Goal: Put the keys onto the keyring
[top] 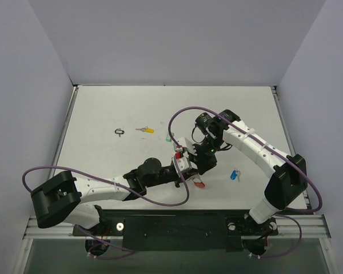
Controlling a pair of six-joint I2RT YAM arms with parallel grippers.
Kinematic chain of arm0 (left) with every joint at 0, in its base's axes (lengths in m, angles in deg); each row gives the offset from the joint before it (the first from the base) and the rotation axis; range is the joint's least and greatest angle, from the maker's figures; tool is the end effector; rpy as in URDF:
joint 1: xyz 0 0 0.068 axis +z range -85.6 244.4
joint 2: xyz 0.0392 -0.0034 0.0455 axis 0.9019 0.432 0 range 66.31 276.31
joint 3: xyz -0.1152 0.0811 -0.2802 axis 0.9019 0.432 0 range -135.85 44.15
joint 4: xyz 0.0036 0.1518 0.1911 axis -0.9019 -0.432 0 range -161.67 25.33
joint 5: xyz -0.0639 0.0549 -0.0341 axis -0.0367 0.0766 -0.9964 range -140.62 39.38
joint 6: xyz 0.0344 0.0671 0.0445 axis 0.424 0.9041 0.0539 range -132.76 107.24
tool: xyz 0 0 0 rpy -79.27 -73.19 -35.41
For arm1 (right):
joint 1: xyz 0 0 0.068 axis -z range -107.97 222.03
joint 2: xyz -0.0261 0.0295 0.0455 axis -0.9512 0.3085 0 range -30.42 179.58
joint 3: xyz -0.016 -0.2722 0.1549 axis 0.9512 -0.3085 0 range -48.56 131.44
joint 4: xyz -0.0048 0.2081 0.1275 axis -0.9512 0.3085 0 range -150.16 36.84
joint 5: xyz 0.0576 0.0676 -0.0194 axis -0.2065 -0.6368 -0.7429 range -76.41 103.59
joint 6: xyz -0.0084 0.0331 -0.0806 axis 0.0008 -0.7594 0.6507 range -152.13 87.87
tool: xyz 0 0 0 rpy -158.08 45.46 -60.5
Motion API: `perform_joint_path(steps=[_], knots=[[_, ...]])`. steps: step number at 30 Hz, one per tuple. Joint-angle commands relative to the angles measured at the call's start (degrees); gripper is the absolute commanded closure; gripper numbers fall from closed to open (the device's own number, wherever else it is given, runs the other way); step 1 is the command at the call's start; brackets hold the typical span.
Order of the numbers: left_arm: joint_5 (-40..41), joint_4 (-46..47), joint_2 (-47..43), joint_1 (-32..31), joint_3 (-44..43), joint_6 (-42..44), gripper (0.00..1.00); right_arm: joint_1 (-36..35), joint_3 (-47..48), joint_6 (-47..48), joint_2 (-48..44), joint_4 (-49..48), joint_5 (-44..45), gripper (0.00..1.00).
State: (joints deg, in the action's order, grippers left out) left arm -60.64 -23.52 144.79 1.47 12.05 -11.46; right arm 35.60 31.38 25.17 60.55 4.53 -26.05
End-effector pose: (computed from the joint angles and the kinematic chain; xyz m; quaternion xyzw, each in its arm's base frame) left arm 0.1281 -0.2807 0.2772 0.4411 0.5919 -0.3994 0.5437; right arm 0.2054 0.2131 0.3054 -0.7100 0.6075 0.3097 0.1759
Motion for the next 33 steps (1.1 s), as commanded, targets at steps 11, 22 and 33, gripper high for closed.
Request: perform_joint_path(steps=[11,22,33], knots=[[4.47,13.33,-2.28,-0.26,3.96,-7.62,1.0,3.99,-3.12,1.33,-4.31,-1.48,-7.64,0.78],[6.68,24.42,-1.22,-0.34,8.89,-11.49,1.0,12.86,-11.73,9.49,-10.82,-5.97,-16.08,0.65],[7.82,28.29,-0.34,-0.96,9.77,-12.11,1.0,16.82,-14.2,8.71,-13.02,-8.52,-17.23,0.64]])
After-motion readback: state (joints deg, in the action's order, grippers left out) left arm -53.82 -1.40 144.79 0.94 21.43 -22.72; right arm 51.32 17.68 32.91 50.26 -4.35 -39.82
